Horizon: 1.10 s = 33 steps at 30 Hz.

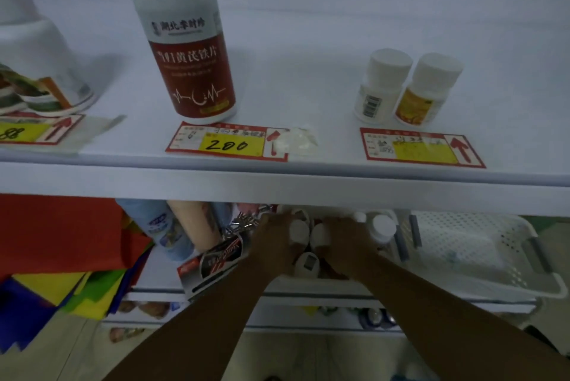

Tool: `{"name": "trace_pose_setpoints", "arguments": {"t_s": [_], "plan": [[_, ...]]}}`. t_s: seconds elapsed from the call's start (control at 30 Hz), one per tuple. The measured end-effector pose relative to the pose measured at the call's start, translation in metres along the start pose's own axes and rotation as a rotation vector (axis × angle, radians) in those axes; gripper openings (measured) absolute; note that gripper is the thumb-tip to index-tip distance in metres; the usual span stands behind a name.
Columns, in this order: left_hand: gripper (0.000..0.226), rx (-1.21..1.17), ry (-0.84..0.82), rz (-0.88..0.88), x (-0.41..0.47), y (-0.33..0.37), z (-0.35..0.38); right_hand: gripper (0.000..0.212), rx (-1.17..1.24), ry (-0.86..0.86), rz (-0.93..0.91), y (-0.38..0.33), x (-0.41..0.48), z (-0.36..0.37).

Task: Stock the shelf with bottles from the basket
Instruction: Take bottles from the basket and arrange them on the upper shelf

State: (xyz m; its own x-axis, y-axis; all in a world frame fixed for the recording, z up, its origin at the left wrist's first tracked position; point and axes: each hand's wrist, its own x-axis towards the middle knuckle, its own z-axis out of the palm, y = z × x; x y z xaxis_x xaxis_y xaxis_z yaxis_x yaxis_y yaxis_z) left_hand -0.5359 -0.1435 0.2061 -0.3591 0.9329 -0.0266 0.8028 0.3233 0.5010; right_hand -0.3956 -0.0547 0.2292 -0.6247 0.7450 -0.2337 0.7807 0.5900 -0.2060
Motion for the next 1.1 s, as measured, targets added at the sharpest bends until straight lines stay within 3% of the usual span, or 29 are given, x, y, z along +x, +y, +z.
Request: {"name": "trace_pose_setpoints", "arguments": {"t_s": [0.13, 0.23, 0.37, 0.47, 0.6, 0.8, 0.93, 1.1], "plan": [[0.056, -0.365, -0.065, 0.053, -0.003, -0.004, -0.03, 0.057, 0.342, 0.032, -0.075, 0.006, -0.019, -0.03], [0.052, -0.483, -0.067, 0.104, -0.021, 0.008, -0.067, 0.057, 0.417, 0.113, -0.177, 0.007, -0.049, -0.056], [0.037, -0.442, -0.015, 0.141, -0.058, 0.04, -0.118, 0.054, 0.386, 0.16, -0.264, -0.003, -0.092, -0.092], [0.029, -0.439, 0.022, 0.122, -0.095, 0.069, -0.15, 0.035, 0.519, 0.165, -0.394, -0.018, -0.132, -0.124], [0.034, -0.435, 0.147, 0.079, -0.154, 0.107, -0.207, 0.033, 0.546, 0.232, -0.565, -0.037, -0.186, -0.176], [0.043, -0.34, 0.366, 0.189, -0.201, 0.167, -0.325, 0.037, 0.759, 0.385, -0.797, -0.073, -0.222, -0.274], [0.043, -0.319, 0.476, 0.235, -0.185, 0.189, -0.406, 0.03, 0.688, 0.558, -0.729, -0.093, -0.194, -0.32], [0.034, -0.36, 0.638, 0.17, -0.106, 0.176, -0.465, 0.024, 0.463, 0.506, -0.603, -0.115, -0.127, -0.336]]}}
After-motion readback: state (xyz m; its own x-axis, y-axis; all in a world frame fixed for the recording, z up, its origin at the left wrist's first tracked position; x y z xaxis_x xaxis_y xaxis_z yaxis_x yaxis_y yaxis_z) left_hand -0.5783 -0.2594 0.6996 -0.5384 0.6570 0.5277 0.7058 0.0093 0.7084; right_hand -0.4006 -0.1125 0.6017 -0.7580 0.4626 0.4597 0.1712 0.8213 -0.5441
